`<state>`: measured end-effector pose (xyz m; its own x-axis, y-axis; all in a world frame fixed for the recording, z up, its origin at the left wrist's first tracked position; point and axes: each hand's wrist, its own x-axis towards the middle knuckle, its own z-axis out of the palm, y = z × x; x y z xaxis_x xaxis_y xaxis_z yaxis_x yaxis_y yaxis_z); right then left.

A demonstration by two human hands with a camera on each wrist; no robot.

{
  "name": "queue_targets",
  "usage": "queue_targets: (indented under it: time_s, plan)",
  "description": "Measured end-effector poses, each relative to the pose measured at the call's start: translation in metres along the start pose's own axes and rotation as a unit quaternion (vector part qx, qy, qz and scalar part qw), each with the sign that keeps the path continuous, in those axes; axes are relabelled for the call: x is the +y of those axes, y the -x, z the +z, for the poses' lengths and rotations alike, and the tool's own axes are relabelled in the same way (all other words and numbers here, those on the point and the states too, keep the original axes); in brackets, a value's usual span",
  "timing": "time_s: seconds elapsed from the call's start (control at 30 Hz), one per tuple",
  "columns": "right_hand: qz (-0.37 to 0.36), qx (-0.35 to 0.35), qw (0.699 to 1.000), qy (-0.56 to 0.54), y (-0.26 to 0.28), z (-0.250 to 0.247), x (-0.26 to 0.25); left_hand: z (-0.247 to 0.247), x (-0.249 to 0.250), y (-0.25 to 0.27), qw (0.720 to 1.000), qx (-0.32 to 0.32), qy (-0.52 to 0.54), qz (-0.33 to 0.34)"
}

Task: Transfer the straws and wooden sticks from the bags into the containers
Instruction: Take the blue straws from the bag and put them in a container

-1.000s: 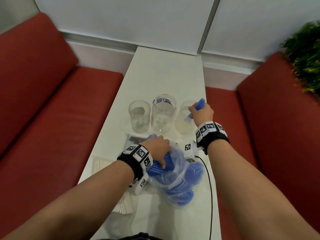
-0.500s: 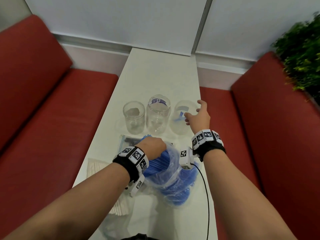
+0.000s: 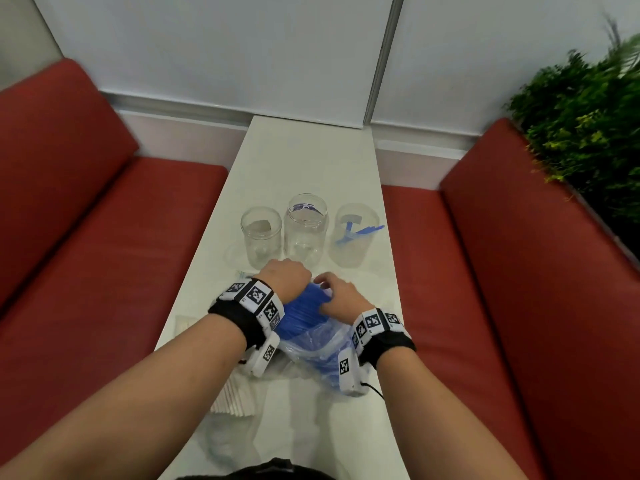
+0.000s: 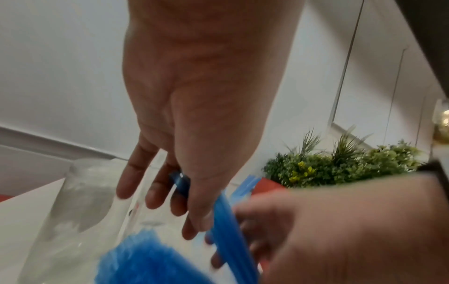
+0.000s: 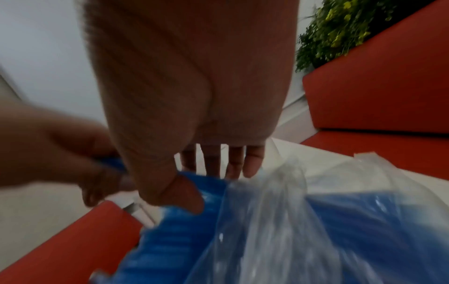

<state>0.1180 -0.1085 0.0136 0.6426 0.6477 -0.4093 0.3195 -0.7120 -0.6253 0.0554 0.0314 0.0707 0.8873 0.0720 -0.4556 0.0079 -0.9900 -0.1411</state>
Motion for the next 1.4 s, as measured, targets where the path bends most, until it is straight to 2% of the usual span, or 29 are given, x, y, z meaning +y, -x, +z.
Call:
queue_targets:
  time_s: [0.03, 0.07, 0.13, 0.23, 0.3, 0.4, 0.47, 0.57, 0.7, 0.77, 0.83, 0.93, 0.97, 1.0, 1.03, 1.1, 1.2, 1.33, 1.4]
  plan:
    - [0.019, -0.022, 0.999, 0.045, 0.001, 0.010, 0.000, -0.007, 0.001, 0.003, 1.000, -0.014, -0.003, -0.002]
    - [0.031, -0.010, 0.997, 0.075, 0.001, 0.018, -0.001, -0.014, 0.001, 0.008, 1.000, -0.028, -0.006, -0.002]
    - [0.032, 0.062, 0.994, 0.084, 0.000, 0.029, -0.005, -0.028, 0.001, 0.016, 0.999, -0.039, 0.000, 0.002]
    - [0.013, 0.114, 0.993, 0.027, -0.004, 0.026, -0.011, -0.045, -0.011, 0.027, 0.995, 0.026, 0.096, 0.025]
    - [-0.023, 0.119, 0.992, -0.038, -0.003, 0.017, -0.017, -0.054, -0.029, 0.033, 0.967, 0.093, 0.236, 0.008]
    - [-0.092, 0.148, 0.965, -0.195, 0.004, -0.003, -0.033, -0.060, -0.058, 0.037, 0.897, 0.152, 0.412, -0.040]
    - [-0.118, 0.169, 0.940, -0.270, 0.008, -0.018, -0.048, -0.058, -0.066, 0.038, 0.835, 0.136, 0.531, -0.044]
    - [-0.165, 0.185, 0.903, -0.352, 0.018, -0.046, -0.078, -0.045, -0.057, 0.037, 0.706, 0.102, 0.699, -0.046]
    - [-0.251, 0.203, 0.843, -0.432, 0.041, -0.078, -0.114, -0.020, -0.033, 0.028, 0.610, -0.013, 0.790, -0.056]
    - [-0.270, 0.199, 0.821, -0.462, 0.050, -0.087, -0.125, -0.010, -0.026, 0.021, 0.540, -0.058, 0.839, -0.039]
    - [-0.279, 0.201, 0.810, -0.474, 0.058, -0.090, -0.128, -0.004, -0.017, 0.016, 0.444, -0.089, 0.891, -0.026]
    - [-0.278, 0.216, 0.811, -0.467, 0.065, -0.089, -0.126, -0.006, -0.004, 0.013, 0.305, -0.133, 0.943, -0.005]
    - [-0.277, 0.220, 0.812, -0.463, 0.067, -0.088, -0.125, -0.008, -0.001, 0.013, 0.271, -0.135, 0.953, -0.003]
    - [-0.277, 0.223, 0.814, -0.458, 0.067, -0.087, -0.123, -0.009, 0.001, 0.012, 0.249, -0.133, 0.959, -0.003]
    - [-0.277, 0.229, 0.817, -0.451, 0.068, -0.088, -0.121, -0.011, 0.002, 0.012, 0.239, -0.131, 0.962, -0.005]
    - [-0.276, 0.241, 0.822, -0.435, 0.069, -0.089, -0.119, -0.014, 0.004, 0.011, 0.238, -0.126, 0.963, -0.018]
    - [-0.262, 0.242, 0.833, -0.423, 0.071, -0.092, -0.114, -0.015, 0.005, 0.009, 0.257, -0.136, 0.956, -0.033]
    - [-0.236, 0.204, 0.853, -0.418, 0.072, -0.093, -0.112, -0.015, 0.008, 0.004, 0.294, -0.153, 0.943, -0.021]
    - [-0.231, 0.194, 0.869, -0.391, 0.071, -0.096, -0.110, -0.012, 0.008, 0.000, 0.292, -0.134, 0.946, -0.029]
